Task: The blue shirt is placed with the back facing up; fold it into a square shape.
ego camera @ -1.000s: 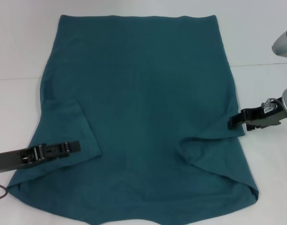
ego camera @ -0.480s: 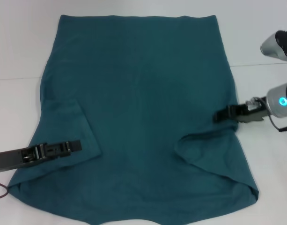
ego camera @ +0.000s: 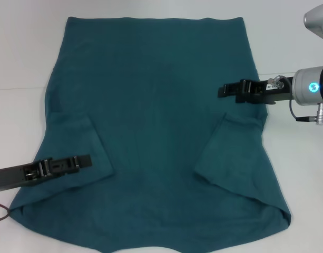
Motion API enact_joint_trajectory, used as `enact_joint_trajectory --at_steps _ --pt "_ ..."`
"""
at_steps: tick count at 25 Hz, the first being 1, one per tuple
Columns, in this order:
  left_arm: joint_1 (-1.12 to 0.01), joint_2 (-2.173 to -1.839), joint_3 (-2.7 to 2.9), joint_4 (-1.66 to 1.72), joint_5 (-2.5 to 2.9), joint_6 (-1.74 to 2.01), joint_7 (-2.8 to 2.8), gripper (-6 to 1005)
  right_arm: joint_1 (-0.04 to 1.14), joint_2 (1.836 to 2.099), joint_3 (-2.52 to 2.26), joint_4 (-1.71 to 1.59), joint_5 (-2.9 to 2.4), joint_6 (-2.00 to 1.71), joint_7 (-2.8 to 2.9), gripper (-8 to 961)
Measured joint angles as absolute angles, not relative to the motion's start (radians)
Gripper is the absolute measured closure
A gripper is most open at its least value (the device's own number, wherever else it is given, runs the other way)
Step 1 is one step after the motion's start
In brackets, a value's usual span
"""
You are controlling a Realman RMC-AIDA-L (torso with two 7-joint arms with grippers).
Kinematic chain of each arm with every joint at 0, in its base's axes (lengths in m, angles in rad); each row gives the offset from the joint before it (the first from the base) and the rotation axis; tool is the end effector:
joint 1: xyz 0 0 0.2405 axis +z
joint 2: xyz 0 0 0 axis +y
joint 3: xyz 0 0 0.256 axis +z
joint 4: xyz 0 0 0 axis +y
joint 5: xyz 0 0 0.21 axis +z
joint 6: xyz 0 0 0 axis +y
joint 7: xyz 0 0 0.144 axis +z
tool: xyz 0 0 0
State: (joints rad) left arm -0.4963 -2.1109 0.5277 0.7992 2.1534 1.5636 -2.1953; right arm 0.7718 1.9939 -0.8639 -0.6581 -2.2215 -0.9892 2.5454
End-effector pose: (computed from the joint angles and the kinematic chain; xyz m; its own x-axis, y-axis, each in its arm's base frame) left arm -0.2845 0.3272 0.0232 0.2083 0.8337 0.5114 0.9342 -0.3244 0.1483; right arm 0.2407 0.4474 0.0274 0.2538 -0.7883 -0.5605 -0.9655 -0.1716 -0.1959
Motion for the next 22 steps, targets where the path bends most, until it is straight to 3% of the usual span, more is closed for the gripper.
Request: enact_joint_trajectory --at_steps 7,14,22 --pt "-0.486 -2.098 0.495 0.799 2.151 1.585 -2.221 385 0.767 1.936 -0.842 -0.667 -2.213 -1.194 2.558 311" --pt "-0.462 -2.072 0.442 0.803 2.154 1.630 -2.330 386 0.758 1.895 -0.801 -0.662 -2.219 -1.402 2.564 311" --pt "-0.427 -2.050 0.362 0.806 2.175 1.671 -2.483 386 0.753 1.880 -0.807 -0.666 -2.220 -1.520 2.571 312"
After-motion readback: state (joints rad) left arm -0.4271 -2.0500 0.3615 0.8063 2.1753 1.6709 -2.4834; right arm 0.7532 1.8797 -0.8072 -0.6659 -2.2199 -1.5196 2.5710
